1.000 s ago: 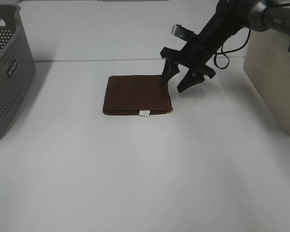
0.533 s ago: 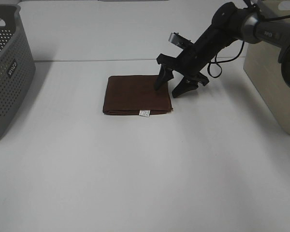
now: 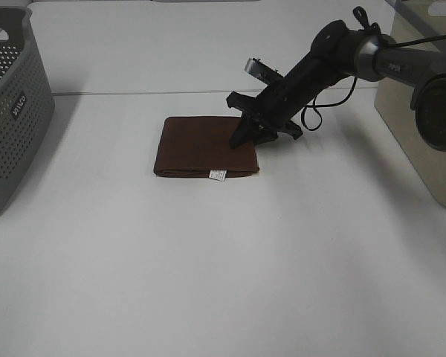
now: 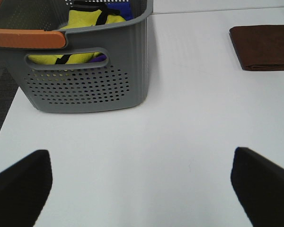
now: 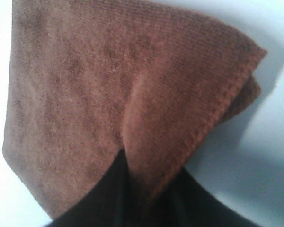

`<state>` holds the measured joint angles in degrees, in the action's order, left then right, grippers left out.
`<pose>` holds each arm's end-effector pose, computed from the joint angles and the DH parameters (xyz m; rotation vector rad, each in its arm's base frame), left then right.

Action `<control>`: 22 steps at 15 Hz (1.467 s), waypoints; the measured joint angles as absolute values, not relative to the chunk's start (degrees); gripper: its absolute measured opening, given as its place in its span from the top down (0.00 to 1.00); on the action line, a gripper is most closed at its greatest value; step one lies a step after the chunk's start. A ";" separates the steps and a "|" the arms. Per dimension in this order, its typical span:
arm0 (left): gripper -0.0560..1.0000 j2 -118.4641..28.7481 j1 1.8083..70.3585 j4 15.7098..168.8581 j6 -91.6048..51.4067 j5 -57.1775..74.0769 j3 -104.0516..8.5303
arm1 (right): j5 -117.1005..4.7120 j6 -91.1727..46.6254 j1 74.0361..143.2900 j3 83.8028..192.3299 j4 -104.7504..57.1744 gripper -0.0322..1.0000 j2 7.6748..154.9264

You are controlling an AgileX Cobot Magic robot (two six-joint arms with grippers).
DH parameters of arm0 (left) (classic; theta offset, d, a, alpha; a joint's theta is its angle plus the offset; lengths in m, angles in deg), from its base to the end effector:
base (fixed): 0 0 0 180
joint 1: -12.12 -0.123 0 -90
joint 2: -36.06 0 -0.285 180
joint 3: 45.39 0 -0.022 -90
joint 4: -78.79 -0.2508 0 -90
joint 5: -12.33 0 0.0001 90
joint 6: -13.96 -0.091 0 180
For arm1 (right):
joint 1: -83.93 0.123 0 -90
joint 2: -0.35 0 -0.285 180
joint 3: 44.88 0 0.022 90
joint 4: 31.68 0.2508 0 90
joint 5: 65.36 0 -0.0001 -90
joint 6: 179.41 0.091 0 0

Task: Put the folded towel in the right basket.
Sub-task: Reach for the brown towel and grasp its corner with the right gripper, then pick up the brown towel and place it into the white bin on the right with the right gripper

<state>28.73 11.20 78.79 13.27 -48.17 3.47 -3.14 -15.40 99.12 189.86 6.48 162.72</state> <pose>-0.0053 -0.0001 0.2762 -0.0041 2.0367 0.0176 0.5066 0.1891 0.0811 -0.3919 2.8040 0.8972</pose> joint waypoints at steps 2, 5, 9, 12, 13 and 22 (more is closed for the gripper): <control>0.02 28.73 11.20 78.79 13.27 -48.17 3.47 | -3.19 -15.45 99.29 189.86 5.85 0.89 162.55; 0.02 28.73 11.20 78.79 13.27 -48.17 3.47 | -2.91 -17.17 99.29 190.09 4.70 0.89 159.85; 0.02 28.73 11.20 78.79 13.27 -48.17 3.47 | 1.10 -18.38 99.29 196.56 3.96 0.89 151.95; 0.02 28.73 11.20 78.79 13.27 -48.17 3.47 | 3.74 -18.38 99.29 200.80 -1.32 0.89 145.36; 0.02 28.73 11.20 78.79 13.27 -48.17 3.47 | 3.91 -18.38 99.29 201.37 -4.75 0.89 143.24; 0.02 28.73 11.20 78.79 13.27 -48.17 3.47 | 4.65 -11.96 88.40 200.92 -23.60 0.89 127.71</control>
<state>28.73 11.20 78.79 13.27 -48.17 3.47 4.65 -11.96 88.40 200.92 -23.60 127.71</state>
